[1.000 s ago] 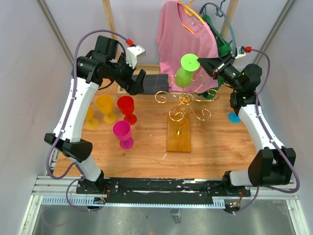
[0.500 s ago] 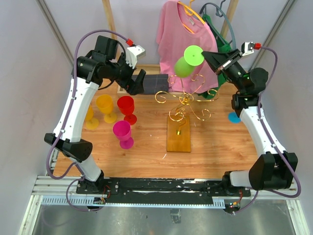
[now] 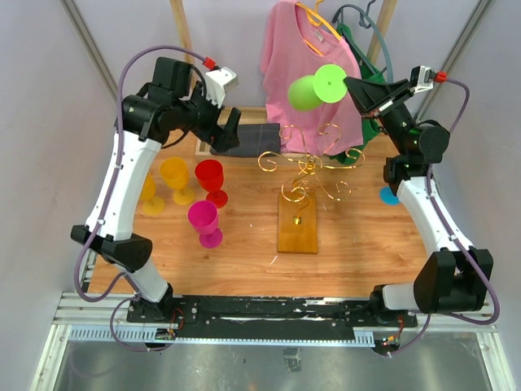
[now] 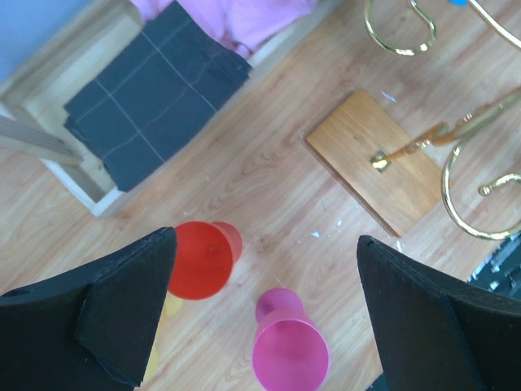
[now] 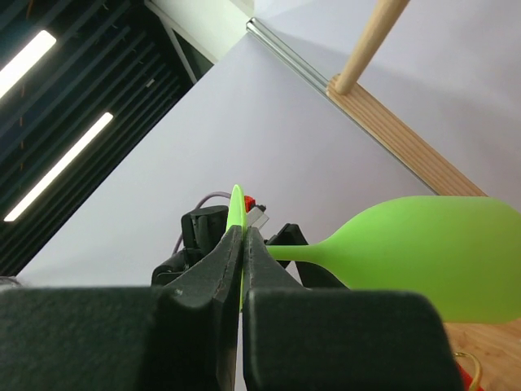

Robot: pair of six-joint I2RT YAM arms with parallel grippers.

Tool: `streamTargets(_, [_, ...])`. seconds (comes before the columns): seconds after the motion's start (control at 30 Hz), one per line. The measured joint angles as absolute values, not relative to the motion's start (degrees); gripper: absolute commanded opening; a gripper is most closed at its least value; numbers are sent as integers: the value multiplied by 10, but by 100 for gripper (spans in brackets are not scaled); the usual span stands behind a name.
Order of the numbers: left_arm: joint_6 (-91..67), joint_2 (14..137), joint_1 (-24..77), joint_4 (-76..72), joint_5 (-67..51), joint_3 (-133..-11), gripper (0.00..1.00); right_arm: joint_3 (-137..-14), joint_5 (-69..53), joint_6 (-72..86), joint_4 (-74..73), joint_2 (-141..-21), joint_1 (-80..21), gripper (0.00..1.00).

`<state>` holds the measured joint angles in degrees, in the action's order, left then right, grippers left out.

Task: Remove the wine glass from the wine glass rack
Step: Pick up the wine glass from the wine rack, then place the wine glass at the center of the board.

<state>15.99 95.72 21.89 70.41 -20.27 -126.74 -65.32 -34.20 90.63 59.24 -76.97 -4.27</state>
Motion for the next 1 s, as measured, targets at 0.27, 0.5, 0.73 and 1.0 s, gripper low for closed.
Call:
streamTargets(0.27, [103, 920, 219, 615, -143, -1266, 99, -672, -342, 944, 634, -773, -43, 1])
streamTargets(0.5, [46, 852, 219, 501, -150, -1256, 99, -688, -347, 961, 630, -740, -43, 1])
streamTargets(0.73, [-44, 716, 220, 268, -266, -1041, 99, -700, -349, 979, 630, -691, -43, 1])
streamTargets(1.0, [-137, 756, 220, 133, -338, -1014, 99, -708, -349, 993, 625, -648, -43, 1])
